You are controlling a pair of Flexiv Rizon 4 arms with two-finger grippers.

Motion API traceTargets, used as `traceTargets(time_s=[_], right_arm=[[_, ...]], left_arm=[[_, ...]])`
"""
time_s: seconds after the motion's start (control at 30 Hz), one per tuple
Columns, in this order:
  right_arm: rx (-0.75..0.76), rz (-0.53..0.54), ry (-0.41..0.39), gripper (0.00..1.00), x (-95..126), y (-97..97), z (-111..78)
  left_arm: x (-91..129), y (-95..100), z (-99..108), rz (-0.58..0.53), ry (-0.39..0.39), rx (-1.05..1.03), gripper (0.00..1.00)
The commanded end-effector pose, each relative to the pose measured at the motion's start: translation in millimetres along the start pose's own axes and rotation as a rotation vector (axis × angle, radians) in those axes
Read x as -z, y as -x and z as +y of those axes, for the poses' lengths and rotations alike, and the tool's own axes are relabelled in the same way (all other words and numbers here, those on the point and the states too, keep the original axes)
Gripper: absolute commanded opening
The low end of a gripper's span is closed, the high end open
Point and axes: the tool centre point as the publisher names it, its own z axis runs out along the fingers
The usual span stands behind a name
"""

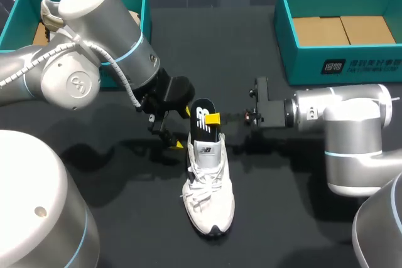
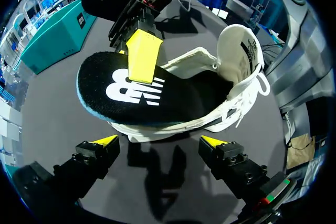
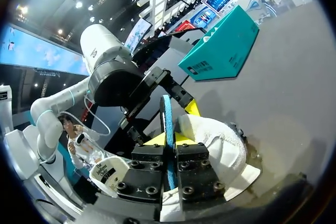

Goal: Take the shoe out of the shoebox, open the shoe tongue, remove and reinsert the insole, then place the shoe into the shoebox

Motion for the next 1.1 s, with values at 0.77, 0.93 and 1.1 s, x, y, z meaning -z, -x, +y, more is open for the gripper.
traceTargets(time_s=[0.77, 0.93, 1.1], right_arm=[[-0.125, -0.053, -0.078, 0.00, -9, -6.2, -51.4], [-0.089, -0.054, -0.058, 0.36, -9, -8.0, -42.6], [-0.046, -0.054, -0.042, 0.44, -9, -9.2, -31.1]], left_arm=[[0, 0.2, 0, 0.001, 0.001, -0.001, 1.00], [0, 0.2, 0, 0.001, 0.001, -0.001, 1.00], [0, 0.2, 0, 0.001, 0.001, -0.001, 1.00]])
